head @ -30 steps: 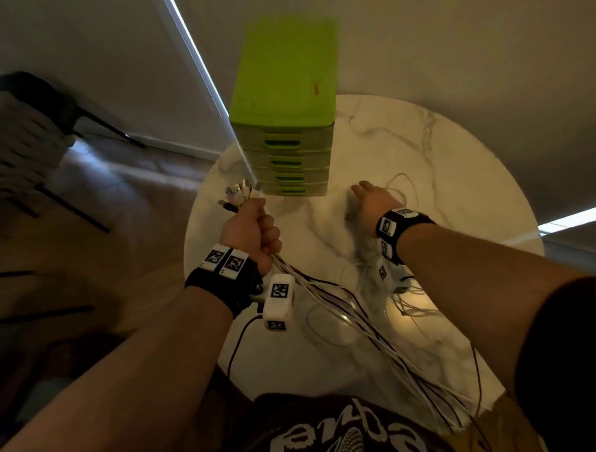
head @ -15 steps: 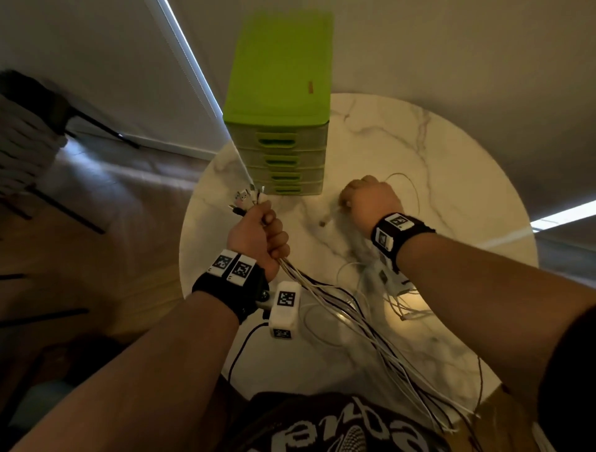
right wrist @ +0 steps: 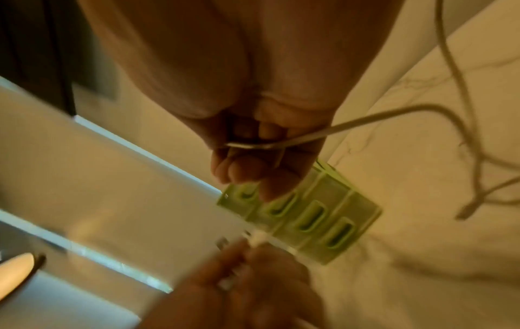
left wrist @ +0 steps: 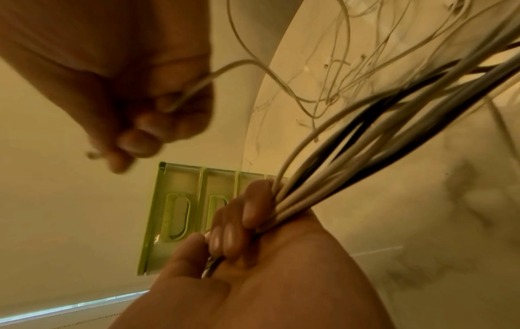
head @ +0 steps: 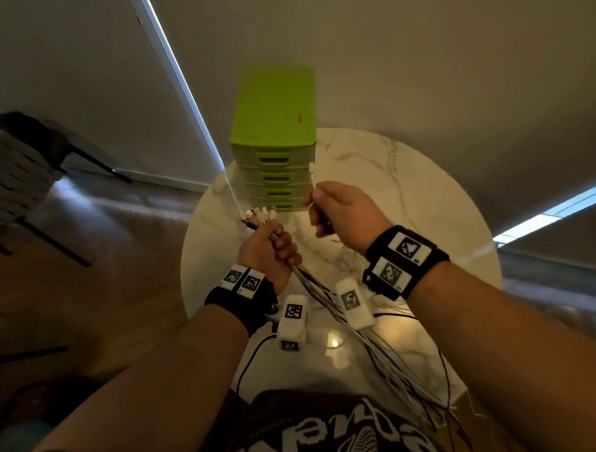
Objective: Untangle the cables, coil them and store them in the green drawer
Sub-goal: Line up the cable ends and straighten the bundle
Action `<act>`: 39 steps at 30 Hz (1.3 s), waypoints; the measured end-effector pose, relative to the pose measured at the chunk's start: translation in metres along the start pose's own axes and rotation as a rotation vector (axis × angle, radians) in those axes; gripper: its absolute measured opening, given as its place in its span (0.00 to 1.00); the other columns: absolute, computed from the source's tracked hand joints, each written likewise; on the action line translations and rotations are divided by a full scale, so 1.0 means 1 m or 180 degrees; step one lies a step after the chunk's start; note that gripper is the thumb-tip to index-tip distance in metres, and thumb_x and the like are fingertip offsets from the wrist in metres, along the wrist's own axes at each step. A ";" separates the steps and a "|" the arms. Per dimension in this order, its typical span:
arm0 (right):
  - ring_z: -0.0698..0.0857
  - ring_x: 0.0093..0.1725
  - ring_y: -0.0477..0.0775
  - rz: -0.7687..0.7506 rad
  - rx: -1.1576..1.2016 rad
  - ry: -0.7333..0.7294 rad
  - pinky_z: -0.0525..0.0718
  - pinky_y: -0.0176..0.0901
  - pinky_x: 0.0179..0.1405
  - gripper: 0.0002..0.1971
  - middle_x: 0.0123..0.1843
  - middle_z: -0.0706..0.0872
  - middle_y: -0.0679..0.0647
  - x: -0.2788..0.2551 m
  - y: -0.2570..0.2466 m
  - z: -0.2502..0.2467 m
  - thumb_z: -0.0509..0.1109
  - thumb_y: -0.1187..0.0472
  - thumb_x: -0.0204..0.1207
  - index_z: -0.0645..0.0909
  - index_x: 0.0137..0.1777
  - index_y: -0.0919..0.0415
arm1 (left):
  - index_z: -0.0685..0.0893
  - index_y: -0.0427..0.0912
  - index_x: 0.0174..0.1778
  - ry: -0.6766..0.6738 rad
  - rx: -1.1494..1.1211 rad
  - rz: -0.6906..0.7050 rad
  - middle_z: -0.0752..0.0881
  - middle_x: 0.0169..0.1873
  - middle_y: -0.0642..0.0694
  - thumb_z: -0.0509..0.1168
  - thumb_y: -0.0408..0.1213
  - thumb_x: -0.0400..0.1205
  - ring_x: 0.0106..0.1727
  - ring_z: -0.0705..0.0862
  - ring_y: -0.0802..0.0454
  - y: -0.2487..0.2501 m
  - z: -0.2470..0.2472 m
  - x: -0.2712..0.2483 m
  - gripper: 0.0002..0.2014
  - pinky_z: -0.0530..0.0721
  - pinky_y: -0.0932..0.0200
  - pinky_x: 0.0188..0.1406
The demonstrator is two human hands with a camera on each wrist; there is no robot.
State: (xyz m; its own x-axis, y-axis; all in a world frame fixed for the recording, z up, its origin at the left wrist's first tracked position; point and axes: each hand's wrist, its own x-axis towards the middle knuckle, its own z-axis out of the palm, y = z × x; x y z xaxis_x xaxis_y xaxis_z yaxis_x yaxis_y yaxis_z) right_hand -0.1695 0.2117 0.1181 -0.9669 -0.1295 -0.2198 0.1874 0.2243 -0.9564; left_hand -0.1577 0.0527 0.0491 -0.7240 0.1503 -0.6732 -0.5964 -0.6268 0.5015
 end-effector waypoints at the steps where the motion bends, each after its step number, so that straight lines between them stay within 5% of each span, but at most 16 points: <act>1: 0.82 0.29 0.55 0.0088 -0.0336 -0.0122 0.86 0.53 0.36 0.15 0.33 0.86 0.56 -0.007 0.006 0.004 0.60 0.57 0.90 0.85 0.49 0.62 | 0.72 0.47 0.35 -0.0017 0.0053 0.0006 0.64 0.26 0.51 0.58 0.41 0.87 0.23 0.61 0.54 -0.001 0.002 -0.004 0.13 0.63 0.58 0.23; 7: 0.83 0.26 0.43 -0.0020 -0.1461 0.0006 0.85 0.43 0.32 0.12 0.30 0.88 0.45 -0.023 0.019 0.020 0.68 0.46 0.85 0.89 0.44 0.48 | 0.81 0.47 0.45 -0.0187 0.0397 0.0098 0.72 0.28 0.50 0.64 0.54 0.87 0.25 0.66 0.54 -0.013 0.007 -0.020 0.14 0.65 0.58 0.26; 10: 0.84 0.35 0.48 -0.0228 -0.2142 -0.0079 0.84 0.47 0.39 0.11 0.33 0.86 0.45 -0.025 0.015 0.024 0.66 0.49 0.85 0.88 0.45 0.48 | 0.84 0.46 0.48 -0.0034 0.0491 0.0136 0.75 0.29 0.50 0.65 0.50 0.87 0.24 0.67 0.54 -0.020 0.011 -0.026 0.11 0.65 0.58 0.25; 13: 0.84 0.41 0.54 -0.0345 -0.2665 -0.0230 0.78 0.46 0.39 0.11 0.38 0.85 0.49 -0.026 0.015 0.026 0.64 0.48 0.85 0.86 0.50 0.50 | 0.83 0.44 0.41 0.0264 0.0654 0.0159 0.76 0.24 0.49 0.64 0.45 0.88 0.21 0.70 0.54 -0.022 0.011 -0.027 0.12 0.66 0.58 0.24; 16: 0.84 0.40 0.54 -0.0451 -0.2795 -0.0182 0.80 0.46 0.36 0.14 0.40 0.88 0.51 -0.030 0.021 0.029 0.64 0.42 0.85 0.84 0.53 0.51 | 0.81 0.41 0.38 0.0534 0.0822 0.0232 0.76 0.24 0.45 0.61 0.42 0.88 0.22 0.72 0.50 -0.022 0.008 -0.026 0.14 0.69 0.57 0.24; 20: 0.82 0.37 0.51 -0.0511 -0.2326 -0.0160 0.76 0.46 0.33 0.10 0.37 0.85 0.47 -0.047 0.044 0.021 0.62 0.47 0.88 0.81 0.56 0.51 | 0.78 0.42 0.42 0.0679 0.0054 0.0395 0.83 0.31 0.42 0.58 0.41 0.91 0.28 0.76 0.46 -0.003 0.005 -0.020 0.13 0.71 0.56 0.27; 25: 0.84 0.47 0.53 -0.0046 -0.2352 -0.0665 0.81 0.47 0.49 0.11 0.47 0.87 0.49 -0.064 0.104 -0.007 0.58 0.49 0.90 0.82 0.55 0.49 | 0.70 0.48 0.32 0.0473 -0.0915 0.0657 0.69 0.22 0.50 0.54 0.45 0.91 0.26 0.75 0.48 0.035 -0.016 -0.011 0.20 0.82 0.50 0.45; 28: 0.85 0.48 0.57 0.0356 -0.2660 -0.0704 0.81 0.49 0.50 0.10 0.47 0.87 0.50 -0.064 0.130 -0.030 0.58 0.50 0.90 0.79 0.53 0.48 | 0.70 0.49 0.30 0.0397 -0.1233 0.0801 0.64 0.21 0.54 0.52 0.47 0.91 0.20 0.66 0.54 0.058 -0.029 -0.009 0.21 0.77 0.61 0.31; 32: 0.86 0.54 0.60 0.0414 -0.2914 -0.0199 0.83 0.48 0.53 0.11 0.55 0.89 0.52 -0.042 0.123 -0.056 0.62 0.48 0.88 0.85 0.57 0.48 | 0.72 0.49 0.30 0.0379 -0.0981 0.0887 0.64 0.21 0.54 0.54 0.48 0.90 0.18 0.59 0.57 0.068 -0.042 -0.014 0.21 0.59 0.65 0.17; 35: 0.86 0.56 0.60 0.0122 -0.2813 0.0410 0.82 0.46 0.51 0.14 0.61 0.89 0.53 -0.014 0.085 -0.066 0.63 0.48 0.88 0.88 0.61 0.52 | 0.73 0.49 0.31 0.0434 -0.0558 0.0878 0.62 0.21 0.55 0.59 0.49 0.89 0.19 0.58 0.57 0.064 -0.044 -0.019 0.19 0.57 0.64 0.15; 39: 0.85 0.50 0.58 -0.0639 -0.2440 0.1137 0.78 0.45 0.48 0.13 0.55 0.90 0.53 0.008 0.011 -0.063 0.65 0.48 0.87 0.87 0.58 0.54 | 0.77 0.48 0.35 0.0552 -0.0055 0.1007 0.63 0.21 0.54 0.66 0.47 0.86 0.19 0.57 0.57 0.057 -0.041 -0.020 0.14 0.56 0.63 0.16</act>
State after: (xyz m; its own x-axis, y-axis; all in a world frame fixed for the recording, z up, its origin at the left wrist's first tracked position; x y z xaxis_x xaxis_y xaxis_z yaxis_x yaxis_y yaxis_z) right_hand -0.1862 0.2746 0.1175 -0.9897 0.0457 0.1357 -0.0367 0.8351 -0.5488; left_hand -0.1627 -0.0173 0.0685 -0.8015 -0.1841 -0.5690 -0.3452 -0.6345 0.6915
